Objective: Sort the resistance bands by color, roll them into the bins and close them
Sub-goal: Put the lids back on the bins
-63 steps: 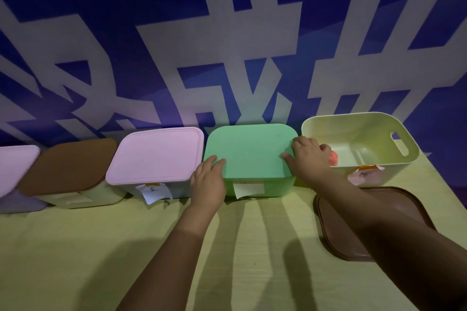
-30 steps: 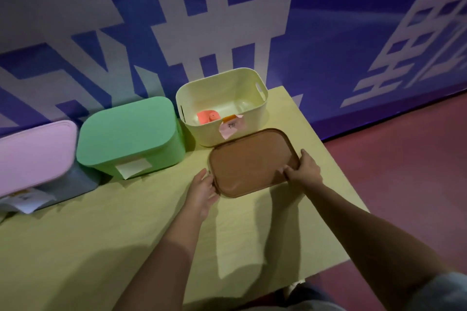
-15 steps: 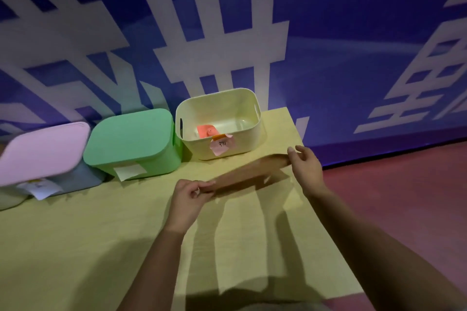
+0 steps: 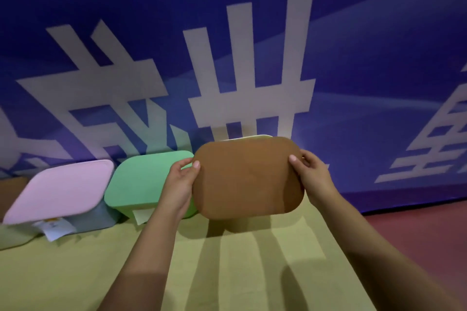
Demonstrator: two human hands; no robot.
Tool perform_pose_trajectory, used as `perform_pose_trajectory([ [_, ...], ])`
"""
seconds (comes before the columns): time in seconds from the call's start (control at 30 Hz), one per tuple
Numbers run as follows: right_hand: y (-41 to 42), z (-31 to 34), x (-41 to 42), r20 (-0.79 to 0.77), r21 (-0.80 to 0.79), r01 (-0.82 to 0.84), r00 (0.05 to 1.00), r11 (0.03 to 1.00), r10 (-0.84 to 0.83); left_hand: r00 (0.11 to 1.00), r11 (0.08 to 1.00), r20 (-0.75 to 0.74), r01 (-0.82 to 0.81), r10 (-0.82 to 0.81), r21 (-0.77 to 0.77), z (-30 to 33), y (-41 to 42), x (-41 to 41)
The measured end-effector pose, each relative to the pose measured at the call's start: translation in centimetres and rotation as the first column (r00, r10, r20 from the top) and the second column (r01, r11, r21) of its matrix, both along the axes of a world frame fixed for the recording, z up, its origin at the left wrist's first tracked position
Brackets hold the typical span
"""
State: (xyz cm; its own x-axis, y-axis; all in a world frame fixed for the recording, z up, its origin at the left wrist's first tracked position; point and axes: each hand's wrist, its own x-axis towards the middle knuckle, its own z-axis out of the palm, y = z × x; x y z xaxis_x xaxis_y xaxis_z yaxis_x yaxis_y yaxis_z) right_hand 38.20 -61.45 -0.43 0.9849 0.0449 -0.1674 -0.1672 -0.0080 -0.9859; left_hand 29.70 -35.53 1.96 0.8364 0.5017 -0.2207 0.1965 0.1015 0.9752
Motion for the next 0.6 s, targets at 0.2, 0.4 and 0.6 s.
perform_pose_trajectory([
  [0.2,2.8,0.4,5.6,-0.046,-0.122,0.066,0.996,0.990,-0.072,0.993,0.952,-0.110,-0.012,0.048,0.305,-1.5,0.4,-0.4],
  [0.4,5.6,-0.4,8.3,-0.102,-0.237,0.046,0.992,0.971,-0.072,0.985,0.978,-0.169,0.077,-0.044,0.195,-5.1,-0.7,-0.5],
  [0.6,6.4,-0.3,9.4,0.019,-0.527,0.012,1.000,0.850,-0.002,0.976,0.951,-0.212,0.105,-0.043,0.290,-7.2,-0.4,1.0],
])
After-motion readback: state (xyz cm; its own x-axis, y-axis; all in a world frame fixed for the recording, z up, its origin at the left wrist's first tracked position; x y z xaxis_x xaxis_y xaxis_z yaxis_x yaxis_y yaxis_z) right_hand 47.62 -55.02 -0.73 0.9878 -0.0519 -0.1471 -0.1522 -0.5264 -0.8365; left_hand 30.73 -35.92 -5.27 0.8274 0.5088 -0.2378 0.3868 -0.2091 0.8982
